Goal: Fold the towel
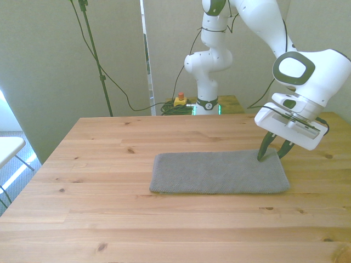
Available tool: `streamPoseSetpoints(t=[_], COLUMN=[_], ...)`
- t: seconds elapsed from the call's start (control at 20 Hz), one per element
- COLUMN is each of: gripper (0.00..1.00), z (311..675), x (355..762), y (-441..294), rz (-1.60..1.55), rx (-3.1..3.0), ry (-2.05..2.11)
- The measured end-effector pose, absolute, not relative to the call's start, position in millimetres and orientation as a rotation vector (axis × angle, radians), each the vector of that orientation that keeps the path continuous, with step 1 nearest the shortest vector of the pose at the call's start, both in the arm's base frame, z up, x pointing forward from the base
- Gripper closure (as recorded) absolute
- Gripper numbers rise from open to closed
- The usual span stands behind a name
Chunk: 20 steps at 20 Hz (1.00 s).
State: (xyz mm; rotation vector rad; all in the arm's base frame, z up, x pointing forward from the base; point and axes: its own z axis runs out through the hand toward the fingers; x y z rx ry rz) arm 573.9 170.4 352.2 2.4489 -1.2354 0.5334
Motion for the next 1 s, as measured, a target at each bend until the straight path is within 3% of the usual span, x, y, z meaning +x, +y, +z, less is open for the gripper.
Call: streamPoseSetpoints(t=[0.5,1.0], gripper=[1.0,1.0], z=[402,497], x=[560,541], y=[138,51], rz=[0.591,0.655], rx=[2.471,2.528], ry=[-1.314,-1.481])
